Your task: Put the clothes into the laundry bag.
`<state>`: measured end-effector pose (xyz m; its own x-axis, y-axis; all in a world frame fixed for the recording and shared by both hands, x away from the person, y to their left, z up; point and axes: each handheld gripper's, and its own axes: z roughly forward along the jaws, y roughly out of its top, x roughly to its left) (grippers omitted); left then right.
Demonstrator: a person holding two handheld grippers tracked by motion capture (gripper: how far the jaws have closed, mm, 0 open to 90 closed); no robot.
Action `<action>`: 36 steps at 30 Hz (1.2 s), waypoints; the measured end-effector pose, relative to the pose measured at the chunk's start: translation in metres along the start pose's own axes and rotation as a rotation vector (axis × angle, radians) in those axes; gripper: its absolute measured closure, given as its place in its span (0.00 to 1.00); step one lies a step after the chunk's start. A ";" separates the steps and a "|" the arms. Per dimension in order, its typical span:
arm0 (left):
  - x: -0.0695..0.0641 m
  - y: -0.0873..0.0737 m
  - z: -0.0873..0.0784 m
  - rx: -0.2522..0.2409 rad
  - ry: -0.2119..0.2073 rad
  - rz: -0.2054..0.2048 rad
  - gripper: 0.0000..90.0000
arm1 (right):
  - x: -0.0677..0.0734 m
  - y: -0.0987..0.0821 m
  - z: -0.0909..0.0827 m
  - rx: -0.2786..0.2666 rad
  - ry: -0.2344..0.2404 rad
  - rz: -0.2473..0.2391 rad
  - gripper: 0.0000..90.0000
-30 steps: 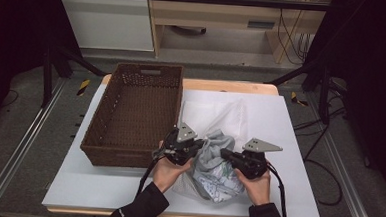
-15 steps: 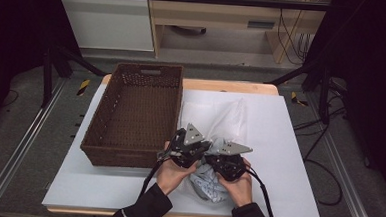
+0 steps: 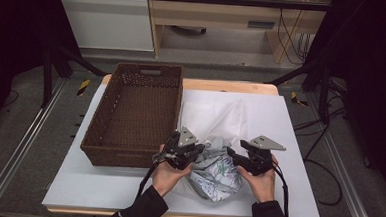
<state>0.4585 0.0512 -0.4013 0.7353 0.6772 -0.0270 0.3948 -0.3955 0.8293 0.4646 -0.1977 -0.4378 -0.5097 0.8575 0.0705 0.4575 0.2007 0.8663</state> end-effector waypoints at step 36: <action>-0.002 -0.005 -0.006 -0.010 -0.004 0.017 0.99 | 0.056 0.000 0.027 -0.005 0.148 -0.091 0.85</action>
<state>0.4521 0.0551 -0.4022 0.7441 0.6679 -0.0151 0.3766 -0.4007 0.8352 0.4558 -0.1370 -0.4477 -0.6505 0.7569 0.0634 0.4010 0.2713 0.8750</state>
